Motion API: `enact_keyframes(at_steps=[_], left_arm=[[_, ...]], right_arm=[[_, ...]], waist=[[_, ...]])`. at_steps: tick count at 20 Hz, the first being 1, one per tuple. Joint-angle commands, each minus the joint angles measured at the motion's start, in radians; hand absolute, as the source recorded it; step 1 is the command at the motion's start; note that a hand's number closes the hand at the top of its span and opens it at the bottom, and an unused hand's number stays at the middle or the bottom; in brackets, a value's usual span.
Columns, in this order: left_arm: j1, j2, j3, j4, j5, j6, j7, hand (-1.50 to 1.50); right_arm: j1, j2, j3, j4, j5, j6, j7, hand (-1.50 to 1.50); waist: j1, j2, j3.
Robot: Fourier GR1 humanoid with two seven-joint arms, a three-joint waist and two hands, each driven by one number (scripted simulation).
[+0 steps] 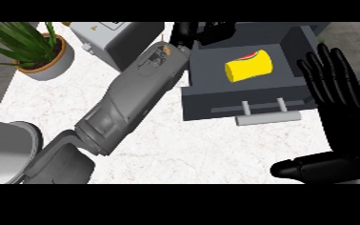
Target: Pick up the cup, place it into the drawer and close the drawer
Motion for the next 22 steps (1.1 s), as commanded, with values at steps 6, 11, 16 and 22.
enact_keyframes(at_steps=[6, 11, 16, 22], left_arm=[[-0.021, 0.0, -0.144, 0.031, 0.031, 0.068, 0.059, -1.5], [0.025, 0.0, -0.149, -0.009, 0.094, 0.066, -0.033, -1.5], [0.01, 0.0, -0.093, -0.069, 0.182, 0.017, -0.1, -1.5], [0.007, 0.0, -0.059, -0.147, 0.258, 0.022, -0.107, -1.5]], right_arm=[[-0.038, -0.002, -0.006, 0.006, -0.029, 0.003, 0.016, -1.5], [-0.033, 0.013, 0.009, -0.003, -0.054, 0.017, 0.006, -1.5], [-0.054, 0.01, -0.011, 0.006, -0.105, 0.017, 0.038, -1.5], [-0.06, -0.033, -0.056, -0.038, -0.186, 0.031, 0.109, -1.5]], waist=[[-0.027, 0.005, 0.001], [-0.038, 0.008, 0.0], [0.004, -0.001, -0.001], [0.044, -0.014, -0.001]])
